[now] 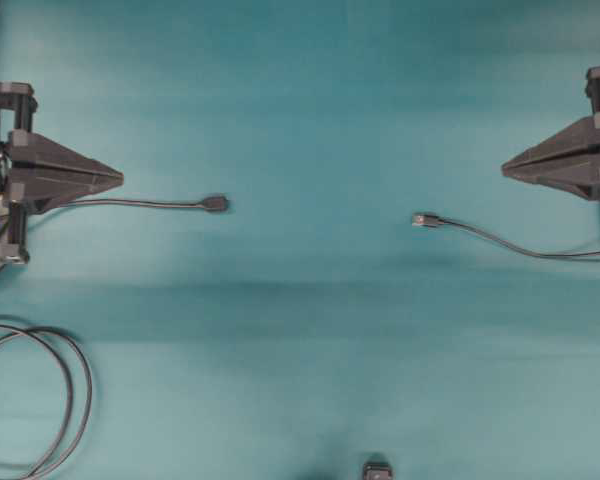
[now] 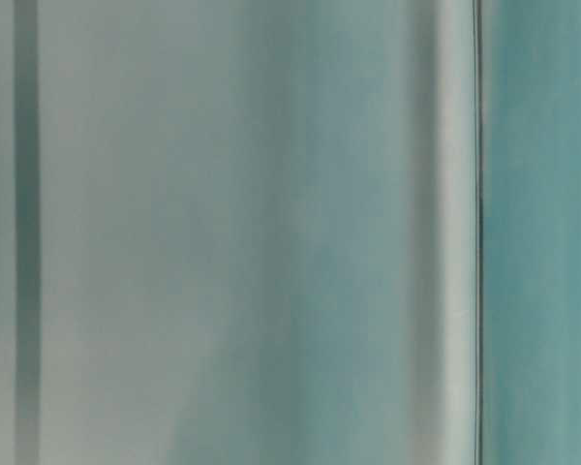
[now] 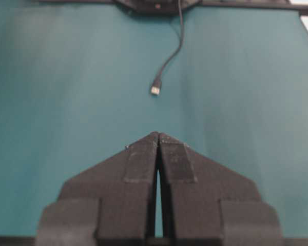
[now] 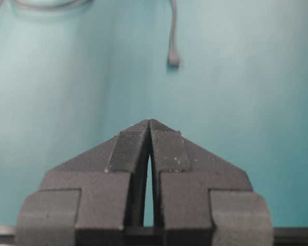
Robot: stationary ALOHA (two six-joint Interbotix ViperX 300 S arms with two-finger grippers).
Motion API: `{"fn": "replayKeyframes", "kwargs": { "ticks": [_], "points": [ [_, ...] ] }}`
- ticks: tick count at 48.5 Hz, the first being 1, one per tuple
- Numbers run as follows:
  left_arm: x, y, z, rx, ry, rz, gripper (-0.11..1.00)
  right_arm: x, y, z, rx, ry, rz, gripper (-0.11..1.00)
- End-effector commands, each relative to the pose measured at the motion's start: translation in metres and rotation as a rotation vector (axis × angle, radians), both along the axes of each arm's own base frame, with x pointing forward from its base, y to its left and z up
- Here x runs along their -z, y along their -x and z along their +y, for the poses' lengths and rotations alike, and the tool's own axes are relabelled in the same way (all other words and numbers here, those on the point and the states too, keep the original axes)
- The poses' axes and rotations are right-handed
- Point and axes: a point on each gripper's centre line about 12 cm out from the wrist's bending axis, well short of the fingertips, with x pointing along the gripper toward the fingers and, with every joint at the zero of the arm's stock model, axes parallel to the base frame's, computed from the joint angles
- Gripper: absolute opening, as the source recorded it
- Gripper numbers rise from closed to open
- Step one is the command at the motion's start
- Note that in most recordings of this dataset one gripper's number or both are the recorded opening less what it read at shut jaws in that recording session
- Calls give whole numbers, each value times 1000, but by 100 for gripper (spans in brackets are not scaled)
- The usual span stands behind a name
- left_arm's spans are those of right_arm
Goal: Insert the USB using both arms.
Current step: 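Open both grippers and move them toward the two cable ends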
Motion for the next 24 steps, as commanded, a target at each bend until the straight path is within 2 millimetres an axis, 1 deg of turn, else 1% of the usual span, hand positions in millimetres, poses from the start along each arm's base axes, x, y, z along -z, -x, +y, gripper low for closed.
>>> {"fn": "replayKeyframes", "kwargs": {
  "ticks": [1, 8, 13, 15, 22, 23, 24],
  "points": [
    [-7, -5, 0, -11, 39, -9, 2, -5, -2, 0, 10, -23, 43, 0],
    [-2, -7, 2, -26, 70, 18, 3, -3, 0, -1, 25, -59, 96, 0],
    [1, -8, 3, -41, 98, 36, 12, -4, 0, -1, 32, -76, 96, 0],
    [2, -9, 3, -45, 105, 42, 18, -5, 0, -1, 38, -89, 96, 0],
    [3, -9, 5, -55, 113, 45, 58, -1, -2, -1, 71, -171, 124, 0],
    [3, -9, 5, -54, 111, 45, 63, 0, -2, -1, 76, -182, 130, 0],
    [4, -9, 5, -55, 107, 48, 66, 1, -3, -1, 81, -192, 137, 0]
  ]
}}
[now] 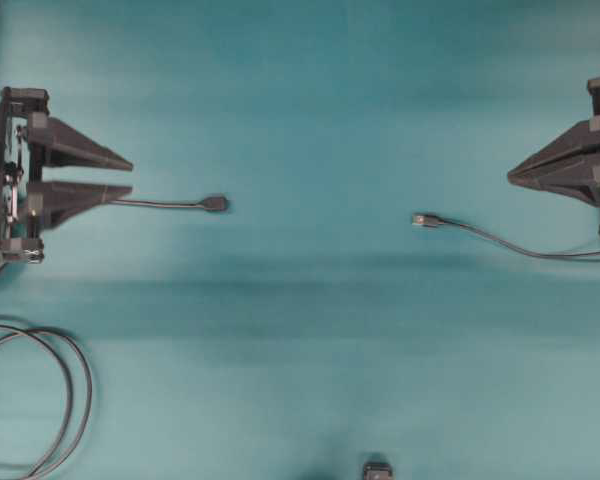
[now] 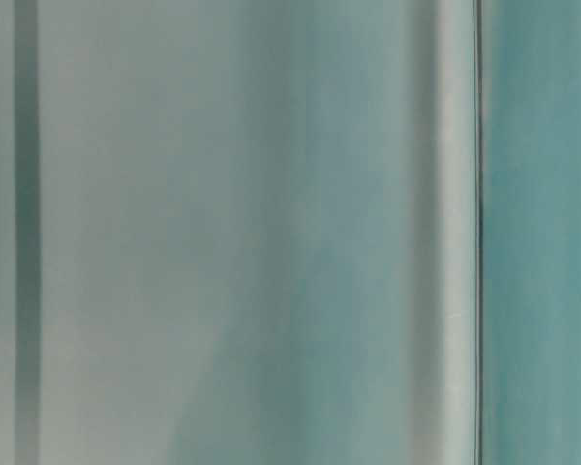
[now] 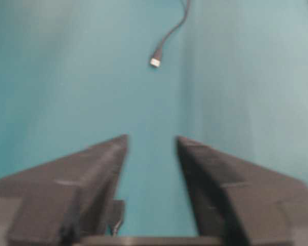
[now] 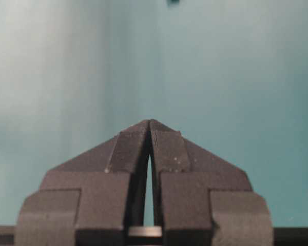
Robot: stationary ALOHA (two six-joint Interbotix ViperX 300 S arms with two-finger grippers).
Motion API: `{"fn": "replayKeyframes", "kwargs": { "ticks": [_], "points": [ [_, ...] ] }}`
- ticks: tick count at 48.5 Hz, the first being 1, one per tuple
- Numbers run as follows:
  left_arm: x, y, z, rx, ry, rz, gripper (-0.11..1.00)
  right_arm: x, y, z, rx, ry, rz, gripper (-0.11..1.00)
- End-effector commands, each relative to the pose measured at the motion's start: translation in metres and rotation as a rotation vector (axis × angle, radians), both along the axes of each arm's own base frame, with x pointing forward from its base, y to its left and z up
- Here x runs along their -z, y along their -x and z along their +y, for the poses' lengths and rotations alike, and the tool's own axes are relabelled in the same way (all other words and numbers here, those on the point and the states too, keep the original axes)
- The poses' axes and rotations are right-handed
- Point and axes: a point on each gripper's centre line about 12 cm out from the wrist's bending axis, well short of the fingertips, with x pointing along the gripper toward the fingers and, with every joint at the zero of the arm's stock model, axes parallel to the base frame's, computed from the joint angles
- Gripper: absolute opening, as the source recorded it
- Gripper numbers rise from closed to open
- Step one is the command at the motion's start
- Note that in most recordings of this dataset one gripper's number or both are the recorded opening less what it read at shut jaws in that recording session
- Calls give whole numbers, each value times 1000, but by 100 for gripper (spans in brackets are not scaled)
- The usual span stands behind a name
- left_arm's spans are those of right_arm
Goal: Insert the USB using both arms.
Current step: 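Open both grippers and move them toward the two cable ends, then lower both grippers around the cable ends near their connectors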
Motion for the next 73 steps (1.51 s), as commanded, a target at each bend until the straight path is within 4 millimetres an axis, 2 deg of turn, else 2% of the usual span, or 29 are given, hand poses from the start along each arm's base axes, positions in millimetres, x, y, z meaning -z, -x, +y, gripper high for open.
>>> {"fn": "replayKeyframes", "kwargs": {
  "ticks": [1, 10, 14, 19, 28, 36, 42, 46, 60, 73],
  "points": [
    [-8, -3, 2, -10, 1, -20, 66, -6, -6, 0, 16, -29, 0, 0],
    [3, -3, 3, -12, -2, 32, 59, 5, -18, 0, 25, -44, 70, 1],
    [9, -3, 3, -14, 0, 71, 60, 8, -25, -1, 25, -42, 99, 5],
    [19, -3, 3, -11, -2, 135, 62, 17, -28, -1, 26, -43, 137, 17],
    [35, -4, 4, -10, -12, 204, 63, 26, -33, -1, 28, -44, 179, 47],
    [44, -8, 7, -16, -20, 246, 70, 41, -39, -1, 34, -50, 249, 61],
    [50, -11, 7, -8, -39, 270, 84, 52, -47, -1, 41, -58, 306, 62],
    [53, -13, 7, -1, -51, 282, 89, 60, -54, -1, 46, -63, 349, 62],
    [67, -21, 8, 47, -132, 351, 88, 93, -74, -1, 63, -74, 497, 62],
    [82, -40, 8, 62, -143, 428, 88, 107, -90, 2, 55, -69, 553, 61]
  ]
}}
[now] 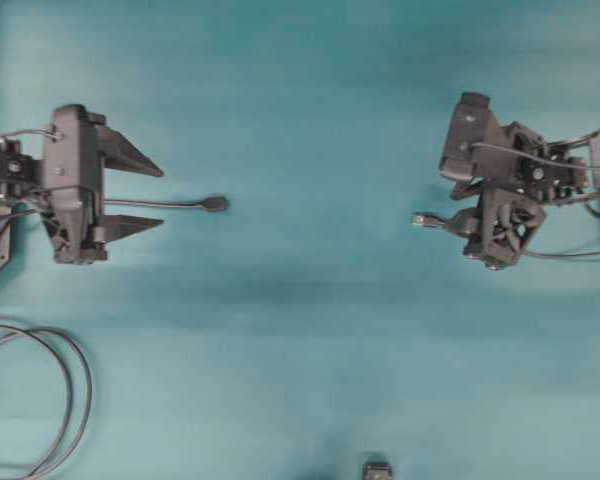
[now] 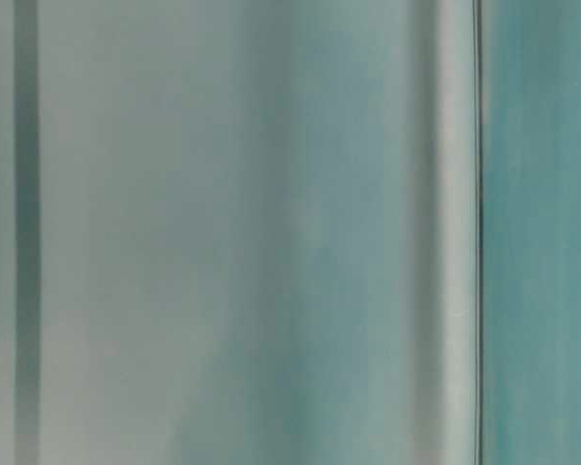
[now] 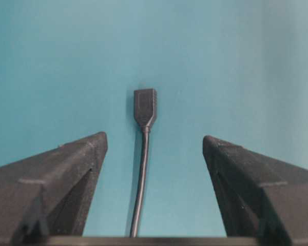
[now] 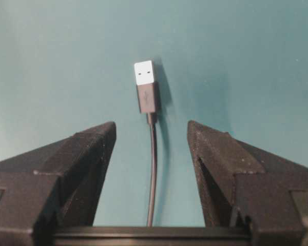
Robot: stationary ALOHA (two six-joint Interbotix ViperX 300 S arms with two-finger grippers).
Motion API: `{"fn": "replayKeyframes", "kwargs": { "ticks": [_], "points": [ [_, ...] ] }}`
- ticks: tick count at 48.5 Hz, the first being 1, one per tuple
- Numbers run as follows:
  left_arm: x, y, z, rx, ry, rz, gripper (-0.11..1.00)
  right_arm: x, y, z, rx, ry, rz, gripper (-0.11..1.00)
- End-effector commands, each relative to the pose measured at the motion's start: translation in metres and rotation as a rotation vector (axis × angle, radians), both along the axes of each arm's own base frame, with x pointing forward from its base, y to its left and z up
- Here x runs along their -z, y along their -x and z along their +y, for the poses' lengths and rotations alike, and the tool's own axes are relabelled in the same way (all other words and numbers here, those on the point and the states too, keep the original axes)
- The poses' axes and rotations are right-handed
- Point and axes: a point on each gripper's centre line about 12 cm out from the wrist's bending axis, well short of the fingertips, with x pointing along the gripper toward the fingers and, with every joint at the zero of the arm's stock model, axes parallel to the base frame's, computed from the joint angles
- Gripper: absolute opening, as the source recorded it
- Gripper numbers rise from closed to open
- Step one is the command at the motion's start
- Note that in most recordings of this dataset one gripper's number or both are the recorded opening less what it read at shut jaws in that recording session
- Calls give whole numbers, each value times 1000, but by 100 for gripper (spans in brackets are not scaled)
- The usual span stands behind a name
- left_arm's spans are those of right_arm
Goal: Insert the USB using both arms.
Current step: 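Lower both grippers around the cable ends near their connectors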
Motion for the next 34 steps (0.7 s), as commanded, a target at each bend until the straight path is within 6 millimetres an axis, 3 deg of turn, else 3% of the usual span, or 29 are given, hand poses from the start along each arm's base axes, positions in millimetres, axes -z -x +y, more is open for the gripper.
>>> {"fn": "replayKeyframes", "kwargs": {
  "ticks": [1, 21, 34],
  "points": [
    [-4, -12, 2, 9, -15, -9, 88, -6, -13, 2, -11, 3, -23, 61],
    [10, -29, 2, 10, -11, 53, 88, 22, -18, 8, -42, 10, 78, 60],
    [10, -30, 1, 14, -12, 54, 88, 25, -22, 7, -61, 30, 89, 56]
  ]
}}
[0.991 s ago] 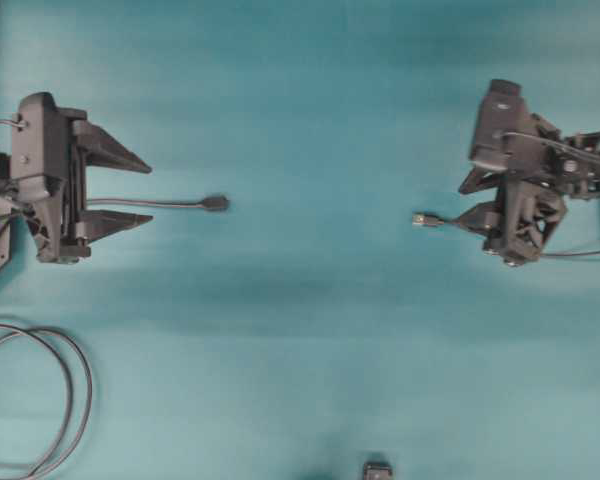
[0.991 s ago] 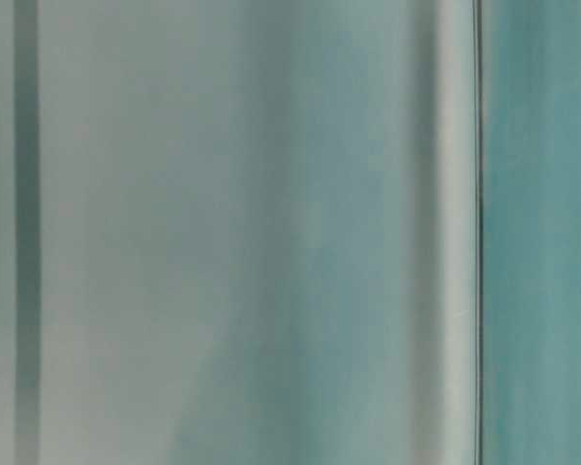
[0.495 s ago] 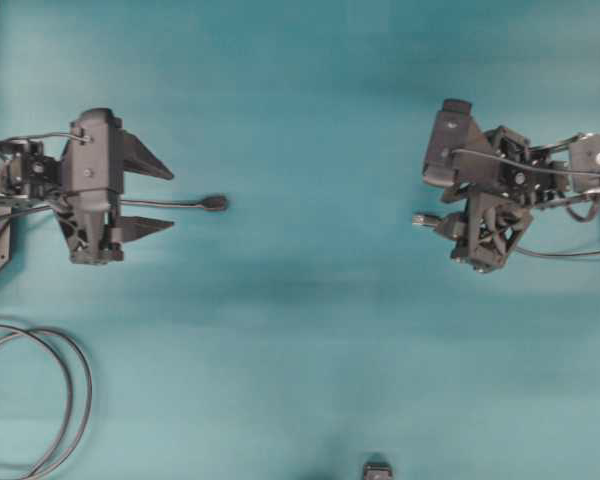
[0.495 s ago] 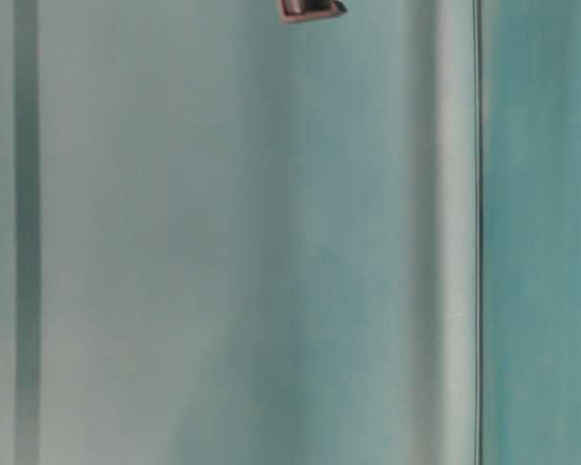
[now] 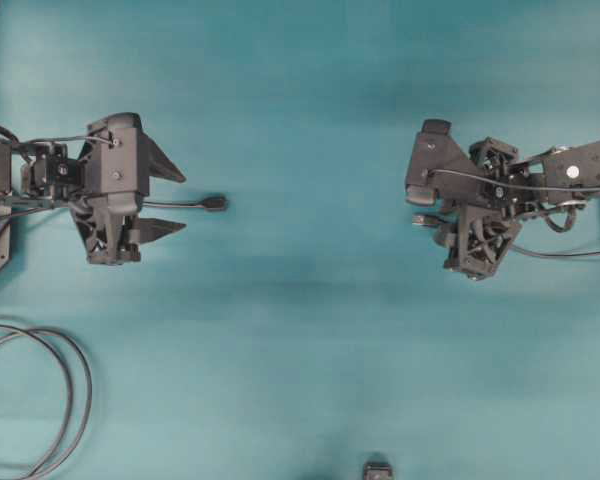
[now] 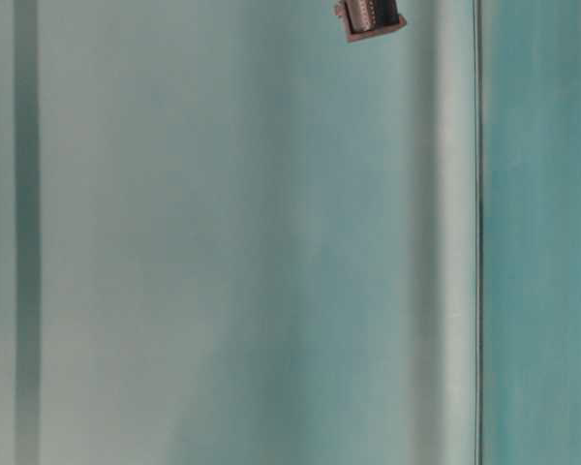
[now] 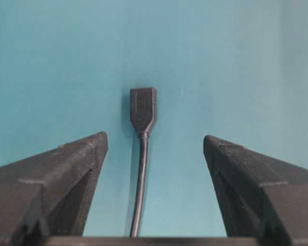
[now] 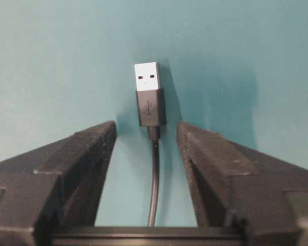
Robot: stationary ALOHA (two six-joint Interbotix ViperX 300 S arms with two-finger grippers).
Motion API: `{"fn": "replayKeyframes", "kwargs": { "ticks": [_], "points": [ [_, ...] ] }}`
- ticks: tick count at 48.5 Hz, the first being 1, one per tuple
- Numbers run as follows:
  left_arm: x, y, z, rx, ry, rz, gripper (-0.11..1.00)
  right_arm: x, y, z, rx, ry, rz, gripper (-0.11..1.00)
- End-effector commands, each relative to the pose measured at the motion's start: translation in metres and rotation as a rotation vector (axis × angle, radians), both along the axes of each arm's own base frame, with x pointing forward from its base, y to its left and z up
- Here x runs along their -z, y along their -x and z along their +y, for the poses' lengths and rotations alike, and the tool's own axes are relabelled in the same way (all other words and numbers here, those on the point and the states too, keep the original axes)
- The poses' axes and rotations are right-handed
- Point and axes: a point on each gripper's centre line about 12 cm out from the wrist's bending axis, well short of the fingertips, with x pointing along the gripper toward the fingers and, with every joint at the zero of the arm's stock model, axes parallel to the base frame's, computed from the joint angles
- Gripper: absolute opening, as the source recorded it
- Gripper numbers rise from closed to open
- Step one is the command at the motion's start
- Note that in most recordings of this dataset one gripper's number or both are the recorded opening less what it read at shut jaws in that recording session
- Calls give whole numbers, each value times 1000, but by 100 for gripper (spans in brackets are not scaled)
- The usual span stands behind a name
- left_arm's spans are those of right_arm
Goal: Insert the USB using both arms.
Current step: 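Lower both grippers around the cable ends near their connectors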
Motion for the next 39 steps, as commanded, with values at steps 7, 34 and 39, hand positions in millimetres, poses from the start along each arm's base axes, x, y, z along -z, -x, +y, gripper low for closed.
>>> {"fn": "replayKeyframes", "kwargs": {
  "ticks": [7, 34, 39],
  "points": [
    [-8, -7, 0, 13, -14, -33, 88, -4, -8, 0, -3, 3, -9, 48],
    [-9, -8, 0, 12, -14, -42, 88, 3, -26, 1, -4, 4, 4, 46],
    [-8, -8, 0, 12, -13, -39, 88, 3, -27, 1, -4, 4, 3, 46]
  ]
}}
